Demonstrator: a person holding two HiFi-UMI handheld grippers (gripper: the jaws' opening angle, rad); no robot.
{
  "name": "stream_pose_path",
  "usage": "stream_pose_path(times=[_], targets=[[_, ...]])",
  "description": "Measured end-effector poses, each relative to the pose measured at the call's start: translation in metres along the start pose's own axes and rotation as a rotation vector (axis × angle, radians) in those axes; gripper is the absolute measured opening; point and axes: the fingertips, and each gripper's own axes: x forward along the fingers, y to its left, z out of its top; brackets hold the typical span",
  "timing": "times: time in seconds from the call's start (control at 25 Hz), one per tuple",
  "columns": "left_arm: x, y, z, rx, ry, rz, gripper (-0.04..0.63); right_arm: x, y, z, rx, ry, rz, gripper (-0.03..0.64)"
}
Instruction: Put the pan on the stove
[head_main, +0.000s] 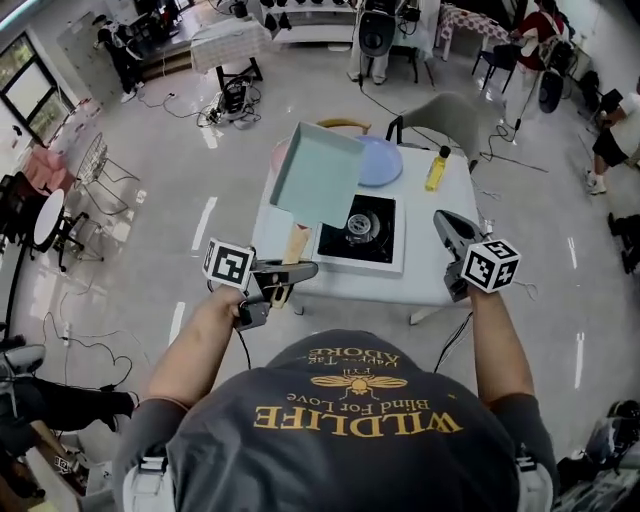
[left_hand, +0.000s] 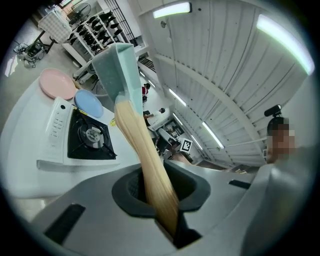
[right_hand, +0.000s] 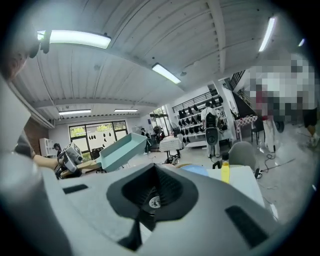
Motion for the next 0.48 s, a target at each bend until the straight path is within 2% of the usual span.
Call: stream_pose_path(times=[0.24, 0.48], targets=[[0.051, 0.014, 0.054, 0.05, 0.054, 0.009, 0.055, 0.037, -0.069, 0.026, -0.018, 0.035, 0.065, -0.002], [0.056, 0.038, 0.047, 0.074, 0.184, -0.031, 0.055, 0.057, -0.081, -0.001, 0.002, 0.062, 0.061, -0.002]])
